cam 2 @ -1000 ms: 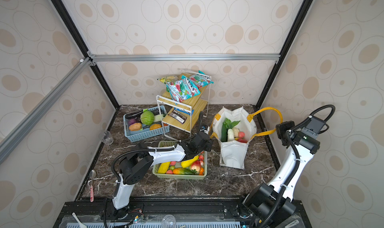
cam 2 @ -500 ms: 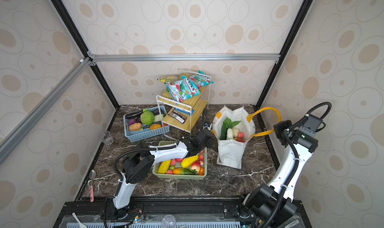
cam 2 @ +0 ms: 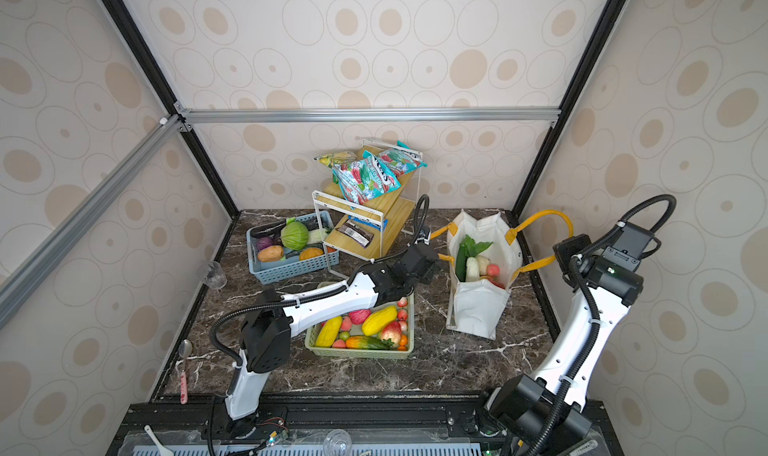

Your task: Place the food into the grocery bag and tie it

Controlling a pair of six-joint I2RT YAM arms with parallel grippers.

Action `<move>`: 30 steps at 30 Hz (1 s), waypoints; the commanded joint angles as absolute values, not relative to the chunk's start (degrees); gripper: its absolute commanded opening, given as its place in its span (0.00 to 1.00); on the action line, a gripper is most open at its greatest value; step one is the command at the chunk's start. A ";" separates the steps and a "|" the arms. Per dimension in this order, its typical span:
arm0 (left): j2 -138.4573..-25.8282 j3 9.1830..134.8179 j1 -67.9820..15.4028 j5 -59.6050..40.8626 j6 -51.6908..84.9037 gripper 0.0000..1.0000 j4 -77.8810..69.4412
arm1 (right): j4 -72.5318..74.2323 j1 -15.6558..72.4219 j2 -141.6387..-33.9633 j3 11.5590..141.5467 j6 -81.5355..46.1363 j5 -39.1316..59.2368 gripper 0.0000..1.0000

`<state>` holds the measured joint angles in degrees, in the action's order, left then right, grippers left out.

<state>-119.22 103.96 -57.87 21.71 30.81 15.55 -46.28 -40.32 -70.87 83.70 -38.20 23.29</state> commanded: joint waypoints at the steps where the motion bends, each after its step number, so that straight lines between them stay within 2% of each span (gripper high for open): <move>1: -116.25 99.25 -55.32 7.46 39.97 0.55 16.69 | -45.51 -40.66 -70.30 83.77 -38.13 23.62 0.08; 6: -111.70 89.53 -52.60 -4.76 48.36 0.62 7.98 | -44.69 -40.78 -70.58 83.01 -38.64 24.26 0.08; 10: -111.14 85.54 -51.78 -13.32 53.87 0.63 1.67 | -44.08 -40.76 -70.53 82.49 -38.98 24.77 0.08; 15: -109.91 78.24 -51.76 -23.04 73.89 0.62 -15.22 | -44.68 -40.78 -70.49 82.44 -38.06 24.42 0.08; 20: -108.79 74.33 -52.68 -21.56 94.54 0.63 -23.12 | -44.73 -40.75 -70.44 82.34 -38.06 24.61 0.08; 30: -104.87 65.61 -54.66 -9.67 114.82 0.66 -29.73 | -44.74 -40.69 -70.69 82.13 -38.24 25.58 0.08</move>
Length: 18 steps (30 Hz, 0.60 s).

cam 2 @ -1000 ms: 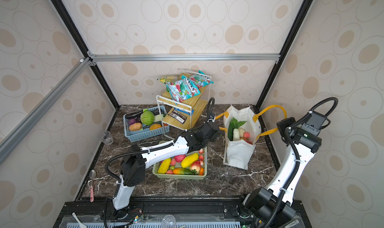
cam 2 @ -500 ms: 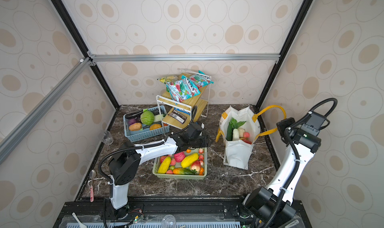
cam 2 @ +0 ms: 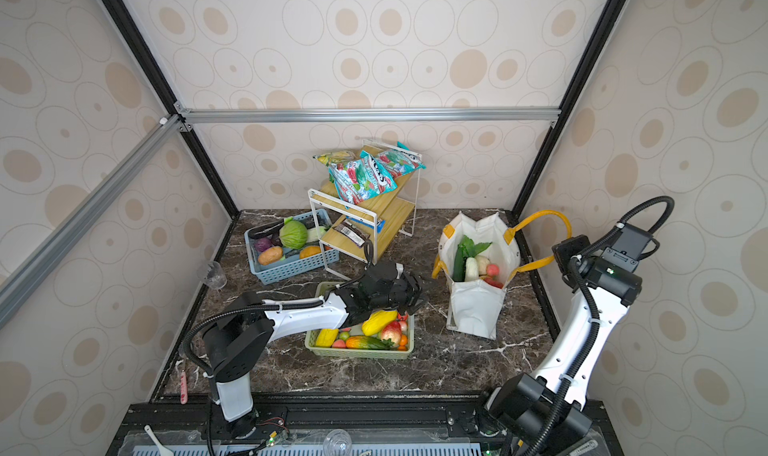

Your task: Place the food into the grocery bag and tie it

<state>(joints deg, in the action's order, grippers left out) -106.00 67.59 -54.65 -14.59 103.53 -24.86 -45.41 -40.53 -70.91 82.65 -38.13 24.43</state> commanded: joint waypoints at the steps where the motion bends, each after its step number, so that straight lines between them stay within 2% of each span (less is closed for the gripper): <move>1: -104.72 65.23 -54.75 -8.50 115.82 0.66 -29.90 | -44.81 -40.69 -70.68 82.30 -38.21 25.60 0.08; 7: -111.06 73.61 -55.91 -10.58 116.72 0.67 -30.20 | -44.56 -40.52 -70.53 81.68 -38.40 25.84 0.08; 18: -113.19 71.59 -58.77 2.93 125.75 0.69 -34.24 | -43.30 -39.74 -70.12 79.65 -38.85 26.36 0.08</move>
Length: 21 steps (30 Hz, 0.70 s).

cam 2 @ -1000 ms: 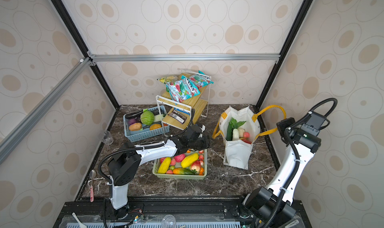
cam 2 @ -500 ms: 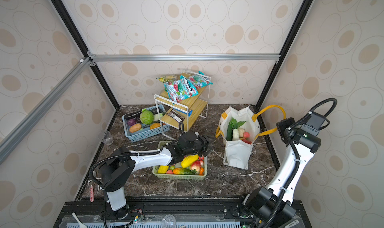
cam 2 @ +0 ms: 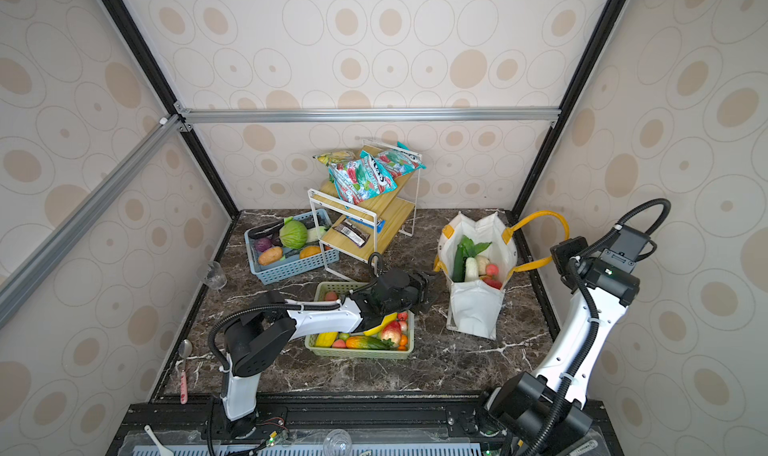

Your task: Place the food into the grocery bag and tie it

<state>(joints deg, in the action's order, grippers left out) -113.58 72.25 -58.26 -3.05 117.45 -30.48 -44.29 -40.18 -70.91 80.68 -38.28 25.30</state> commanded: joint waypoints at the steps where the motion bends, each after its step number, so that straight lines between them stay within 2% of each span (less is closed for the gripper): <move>1: -113.16 71.21 -58.88 4.25 126.20 0.69 -34.69 | -43.12 -39.56 -70.11 79.37 -38.87 26.43 0.08; 9: -116.39 71.48 -59.94 13.06 133.73 0.70 -37.71 | -42.54 -39.07 -69.74 78.23 -39.11 26.85 0.08; 21: -123.95 79.64 -59.94 15.55 138.45 0.71 -34.10 | -41.32 -38.58 -69.09 77.45 -40.17 28.56 0.07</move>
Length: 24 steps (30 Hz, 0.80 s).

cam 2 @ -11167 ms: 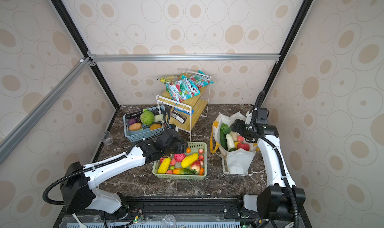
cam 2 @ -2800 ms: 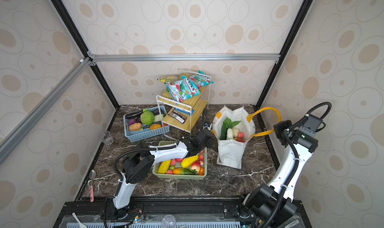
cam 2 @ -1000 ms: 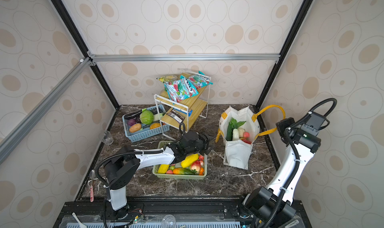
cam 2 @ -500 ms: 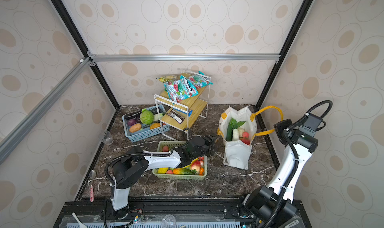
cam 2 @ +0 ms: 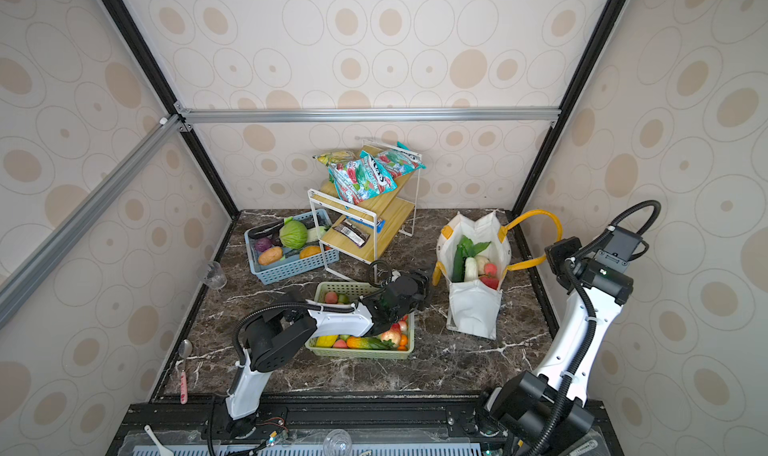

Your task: Place the food into the grocery bag and tie it

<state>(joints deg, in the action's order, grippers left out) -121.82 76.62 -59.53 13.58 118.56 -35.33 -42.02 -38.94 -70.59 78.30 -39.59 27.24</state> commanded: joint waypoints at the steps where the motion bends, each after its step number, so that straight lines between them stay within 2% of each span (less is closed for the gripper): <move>1: -124.83 80.73 -59.99 15.44 138.67 0.71 -34.18 | -41.33 -38.52 -68.99 77.30 -40.17 28.58 0.07; 9: -127.53 86.52 -60.15 15.71 140.27 0.71 -33.05 | -40.84 -38.58 -69.23 77.03 -41.03 29.35 0.07; 13: -126.84 87.29 -60.40 13.85 136.69 0.69 -30.85 | -41.52 -38.51 -69.48 78.02 -40.66 29.27 0.07; 19: -118.22 79.59 -62.30 12.27 125.31 0.56 -22.37 | -41.79 -38.53 -69.48 78.03 -40.47 28.56 0.07; 24: -113.36 74.97 -62.49 11.80 118.89 0.40 -19.55 | -41.82 -38.47 -68.84 77.77 -40.85 28.39 0.07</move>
